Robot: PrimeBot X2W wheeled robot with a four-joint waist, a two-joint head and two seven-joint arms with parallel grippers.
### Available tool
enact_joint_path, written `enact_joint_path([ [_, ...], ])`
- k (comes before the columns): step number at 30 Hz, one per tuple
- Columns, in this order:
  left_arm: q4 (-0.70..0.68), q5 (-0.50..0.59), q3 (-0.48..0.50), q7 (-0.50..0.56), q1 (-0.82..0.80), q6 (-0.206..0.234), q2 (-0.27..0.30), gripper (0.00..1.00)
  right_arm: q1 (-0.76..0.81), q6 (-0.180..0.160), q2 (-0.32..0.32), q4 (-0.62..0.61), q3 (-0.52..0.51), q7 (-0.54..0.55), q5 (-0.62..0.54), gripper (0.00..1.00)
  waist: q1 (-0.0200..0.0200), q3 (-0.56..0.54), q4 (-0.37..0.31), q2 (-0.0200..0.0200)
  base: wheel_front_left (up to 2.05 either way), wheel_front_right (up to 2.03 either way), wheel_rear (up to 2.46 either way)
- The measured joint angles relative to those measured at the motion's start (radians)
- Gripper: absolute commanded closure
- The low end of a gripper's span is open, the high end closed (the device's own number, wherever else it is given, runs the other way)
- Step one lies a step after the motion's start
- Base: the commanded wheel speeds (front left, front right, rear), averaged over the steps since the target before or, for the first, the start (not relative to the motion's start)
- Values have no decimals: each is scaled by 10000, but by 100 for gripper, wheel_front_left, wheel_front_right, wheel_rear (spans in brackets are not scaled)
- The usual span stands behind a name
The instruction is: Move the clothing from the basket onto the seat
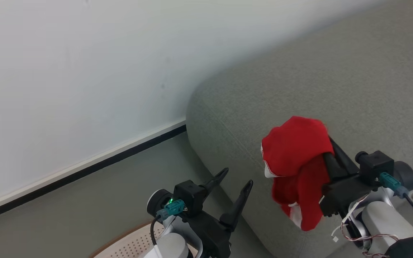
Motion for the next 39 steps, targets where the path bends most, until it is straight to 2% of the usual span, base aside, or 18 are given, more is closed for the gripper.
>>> enact_joint_path([
  [6, -40, 63, -249, -46, 6, -10, -12, 0, 0, -12, -349, -318, -307, -2, 4, 100, 0, 295, -646, 0, 0, 0, 0],
  [14, -171, 69, -418, -79, 8, 86, -8, 0, -268, 6, -454, -587, -380, -2, 12, 100, 0, 709, -872, 0, 0, 0, 0],
  [20, -316, 182, -416, -115, -8, 255, 0, 0, -1310, 134, -535, -529, -675, 38, 119, 100, 1, 1113, -680, 0, 0, 0, 0],
  [25, -581, 464, -324, -119, -274, 364, 36, 0, -2820, 272, -571, -274, -1114, 207, 355, 100, 1, 1603, -439, 1, 0, 0, 0],
  [31, -913, 600, -40, -67, -864, 617, 355, 0, -4791, 368, -608, 493, -1674, 466, 740, 100, 2, 2345, -82, 0, 0, 0, 0],
  [39, -1478, 802, 136, 186, -1685, 796, 462, 0, -6582, 376, -1229, 1655, -2406, 644, 899, 100, 3, 3438, 472, 1, 0, 0, 0],
])
